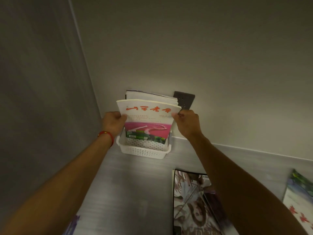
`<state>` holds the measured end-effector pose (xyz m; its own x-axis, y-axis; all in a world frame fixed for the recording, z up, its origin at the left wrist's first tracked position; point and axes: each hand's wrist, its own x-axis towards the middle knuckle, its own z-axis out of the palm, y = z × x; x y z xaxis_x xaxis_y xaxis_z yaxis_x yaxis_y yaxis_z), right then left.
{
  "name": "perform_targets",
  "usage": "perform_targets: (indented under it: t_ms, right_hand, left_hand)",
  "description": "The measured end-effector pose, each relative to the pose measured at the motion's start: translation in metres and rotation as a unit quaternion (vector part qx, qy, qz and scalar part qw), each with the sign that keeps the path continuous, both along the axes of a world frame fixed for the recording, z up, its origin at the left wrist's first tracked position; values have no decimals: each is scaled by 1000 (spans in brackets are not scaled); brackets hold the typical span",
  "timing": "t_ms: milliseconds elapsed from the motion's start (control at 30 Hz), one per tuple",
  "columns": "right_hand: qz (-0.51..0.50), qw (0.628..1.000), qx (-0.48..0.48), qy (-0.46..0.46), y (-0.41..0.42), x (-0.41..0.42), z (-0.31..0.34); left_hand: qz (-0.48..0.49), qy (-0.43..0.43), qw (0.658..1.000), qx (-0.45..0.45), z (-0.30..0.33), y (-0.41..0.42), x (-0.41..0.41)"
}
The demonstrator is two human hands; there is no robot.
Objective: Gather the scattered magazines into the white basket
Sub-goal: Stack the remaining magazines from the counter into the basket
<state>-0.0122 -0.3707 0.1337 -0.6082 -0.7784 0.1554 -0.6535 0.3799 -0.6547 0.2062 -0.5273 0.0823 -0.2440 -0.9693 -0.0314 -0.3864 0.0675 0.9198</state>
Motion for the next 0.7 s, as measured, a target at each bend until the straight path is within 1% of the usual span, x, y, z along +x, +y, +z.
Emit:
perform_targets:
  t_ms: [67, 200, 300, 400, 533, 567, 700]
  right_hand:
    - [-14, 1000, 10, -20, -3, 0, -13]
    - [-30, 994, 26, -101, -6, 4, -37]
    - [-16, 989, 26, -145, -2, 11, -41]
    - [-38, 985, 22, -167, 12, 9, -41]
    - [-27, 988, 51, -142, 71, -2, -60]
    - [-28, 988, 63, -140, 93, -4, -69]
    - [-56, 981, 131, -134, 180, -17, -108]
  left_hand:
    - [1, -8, 1000, 25, -15, -6, -2]
    - [27, -1, 998, 60, -37, -11, -8]
    - [51, 30, 995, 83, -47, -12, -13]
    - [55, 19, 994, 89, -47, -17, -18]
    - [46, -28, 996, 76, -41, -19, -24]
    - [42, -26, 996, 75, -41, -19, -27]
    - [-7, 42, 991, 124, -40, -11, -36]
